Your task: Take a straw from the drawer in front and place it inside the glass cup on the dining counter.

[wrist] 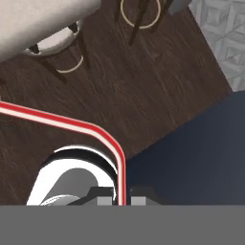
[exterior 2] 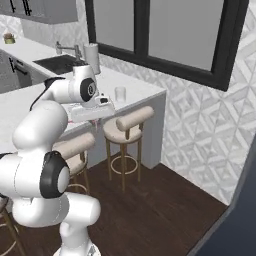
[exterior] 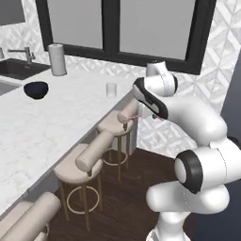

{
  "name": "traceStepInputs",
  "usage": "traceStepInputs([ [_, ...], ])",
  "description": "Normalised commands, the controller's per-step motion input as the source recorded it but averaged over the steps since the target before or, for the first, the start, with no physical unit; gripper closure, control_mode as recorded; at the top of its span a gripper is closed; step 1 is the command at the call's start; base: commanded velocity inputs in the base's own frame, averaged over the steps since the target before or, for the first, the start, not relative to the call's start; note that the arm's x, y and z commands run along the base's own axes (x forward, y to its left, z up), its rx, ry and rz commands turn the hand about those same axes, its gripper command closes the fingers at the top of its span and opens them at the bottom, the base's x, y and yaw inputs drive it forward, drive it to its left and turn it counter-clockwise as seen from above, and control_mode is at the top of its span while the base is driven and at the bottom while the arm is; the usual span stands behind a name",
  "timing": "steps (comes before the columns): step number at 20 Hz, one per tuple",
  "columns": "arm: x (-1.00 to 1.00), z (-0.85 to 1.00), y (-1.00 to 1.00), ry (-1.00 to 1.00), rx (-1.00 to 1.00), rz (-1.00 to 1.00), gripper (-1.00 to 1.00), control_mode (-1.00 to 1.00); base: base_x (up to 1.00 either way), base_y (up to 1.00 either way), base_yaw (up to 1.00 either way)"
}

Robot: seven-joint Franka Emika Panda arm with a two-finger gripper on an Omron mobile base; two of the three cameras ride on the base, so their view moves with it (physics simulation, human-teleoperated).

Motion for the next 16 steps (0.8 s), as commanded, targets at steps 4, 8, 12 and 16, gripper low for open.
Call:
traceStepInputs([
  [4,0.0,0.0,0.0,0.0,0.0,0.0,1.0,1.0,0.74,-0.8,0.45],
  [8,0.0,0.0,0.0,0.0,0.0,0.0,1.0,1.0,0.62,-0.84,0.44],
  [12,0.0,0.0,0.0,0.0,0.0,0.0,1.0,1.0,0.48,-0.87,0.43],
  [16,0.0,0.0,0.0,0.0,0.0,0.0,1.0,1.0,0.41,-0.89,0.44],
])
